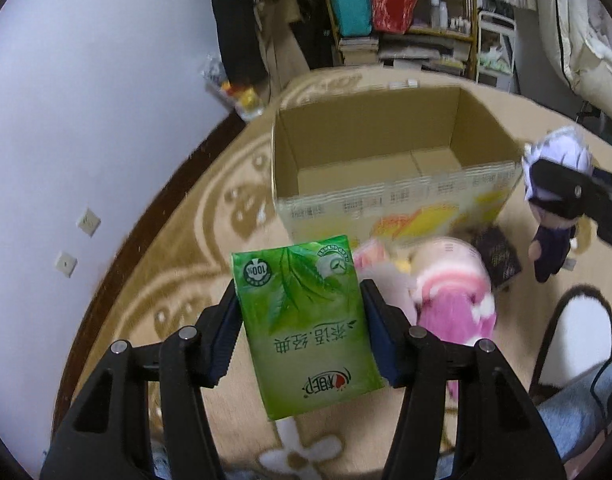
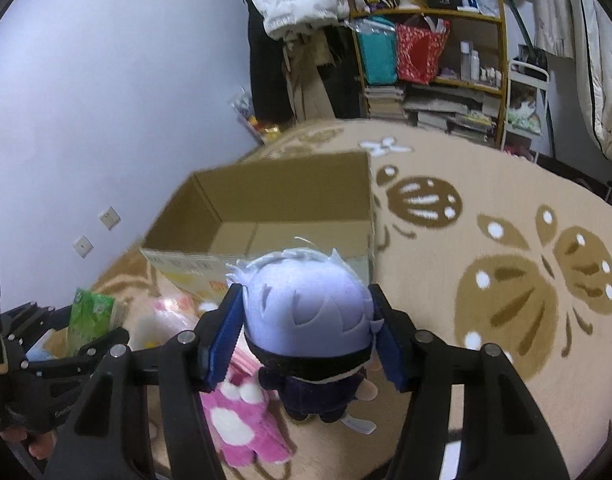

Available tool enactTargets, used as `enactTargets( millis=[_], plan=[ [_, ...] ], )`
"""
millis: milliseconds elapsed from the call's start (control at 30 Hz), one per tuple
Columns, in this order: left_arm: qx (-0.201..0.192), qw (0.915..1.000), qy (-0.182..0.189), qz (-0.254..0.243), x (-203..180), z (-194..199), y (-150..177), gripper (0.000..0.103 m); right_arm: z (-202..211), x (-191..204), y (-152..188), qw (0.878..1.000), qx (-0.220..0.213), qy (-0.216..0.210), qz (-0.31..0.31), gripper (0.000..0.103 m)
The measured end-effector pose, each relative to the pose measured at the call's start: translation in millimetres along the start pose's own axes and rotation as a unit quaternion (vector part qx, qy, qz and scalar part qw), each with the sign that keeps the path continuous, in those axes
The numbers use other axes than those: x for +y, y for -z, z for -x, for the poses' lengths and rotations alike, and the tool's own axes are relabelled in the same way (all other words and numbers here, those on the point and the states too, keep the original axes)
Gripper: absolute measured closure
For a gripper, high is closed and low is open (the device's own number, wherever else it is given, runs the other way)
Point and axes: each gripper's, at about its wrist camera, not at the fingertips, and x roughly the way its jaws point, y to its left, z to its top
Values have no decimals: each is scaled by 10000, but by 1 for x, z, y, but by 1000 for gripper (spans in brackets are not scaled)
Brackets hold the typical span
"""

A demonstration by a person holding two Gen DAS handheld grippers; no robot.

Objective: Organize soft objects
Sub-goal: 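Carry the tissue pack and doll into the box and open both tools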

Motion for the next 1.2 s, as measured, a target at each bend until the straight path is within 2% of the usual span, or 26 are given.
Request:
enactTargets(
  millis=[267, 567, 867, 1067, 1200],
  plan=[
    [-491, 9986, 16, 172, 26, -7, -41, 47, 9, 0, -22, 9992, -392, -110, -34, 39],
    [-959, 9953, 33, 106, 31, -14, -82, 47, 17, -2, -42, 9963, -846, -155, 1, 39],
    [-1156, 9929, 153, 225, 31, -32, -88, 47, 4, -2, -59, 9932, -1121, -283, 145, 39],
    [-1280, 9915, 186, 110, 22, -44, -86, 46, -13, 7, -63, 9924, -1125, -357, 359, 39],
    [-1202, 9924, 241, 83, 16, -54, -88, 46, -20, 9, -60, 9922, -1092, -426, 418, 39]
  ],
)
